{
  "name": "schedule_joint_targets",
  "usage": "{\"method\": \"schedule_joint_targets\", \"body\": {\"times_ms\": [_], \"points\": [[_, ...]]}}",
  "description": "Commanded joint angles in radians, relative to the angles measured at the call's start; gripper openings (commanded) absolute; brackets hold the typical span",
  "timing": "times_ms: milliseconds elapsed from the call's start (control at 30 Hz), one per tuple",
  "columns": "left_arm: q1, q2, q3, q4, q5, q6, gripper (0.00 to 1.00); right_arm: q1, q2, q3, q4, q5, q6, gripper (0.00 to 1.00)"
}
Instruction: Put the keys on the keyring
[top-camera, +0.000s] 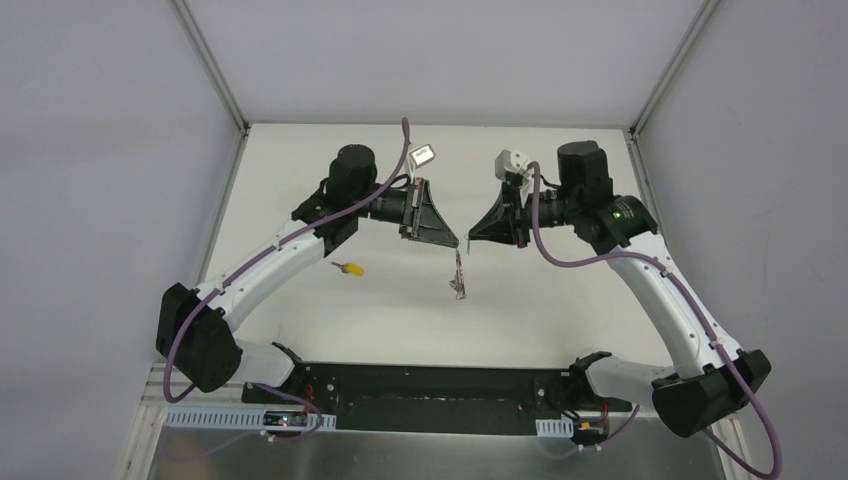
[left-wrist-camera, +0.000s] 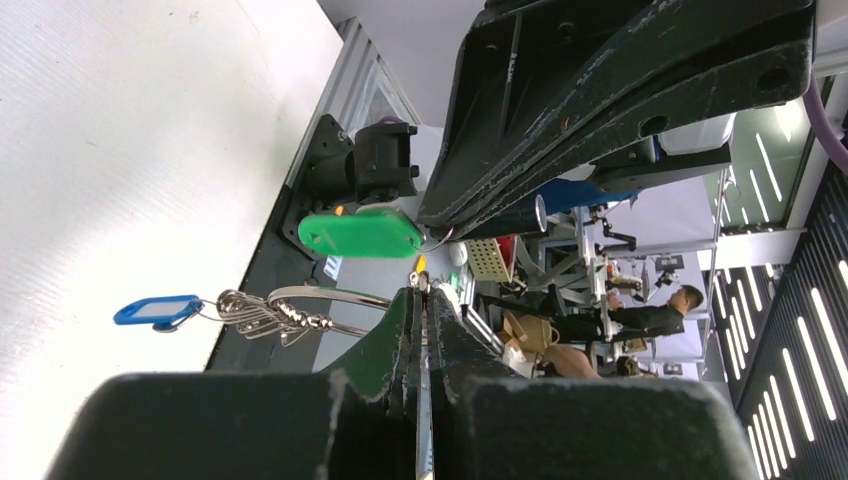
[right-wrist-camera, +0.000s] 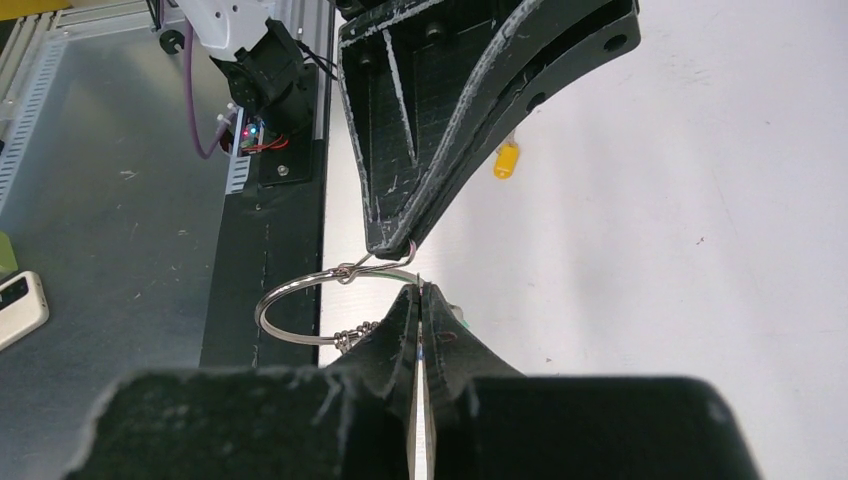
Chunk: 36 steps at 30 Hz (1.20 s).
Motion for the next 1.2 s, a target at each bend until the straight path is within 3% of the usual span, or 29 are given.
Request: {"method": "schedule_joint_targets", "body": {"times_ms": [0, 1167], "points": [[-0.010, -0.025, -0.003, 0.082, 0.039, -0.037, 0.00, -0.005, -0.028, 0.003, -0.006, -0.030, -0.062, 0.00], [-0.006, 0.008, 0.005, 0.114, 0.013, -0.077, 0.00, 0.028, -0.001, 0.010, -0.008, -0.078, -0.040, 0.00]]}}
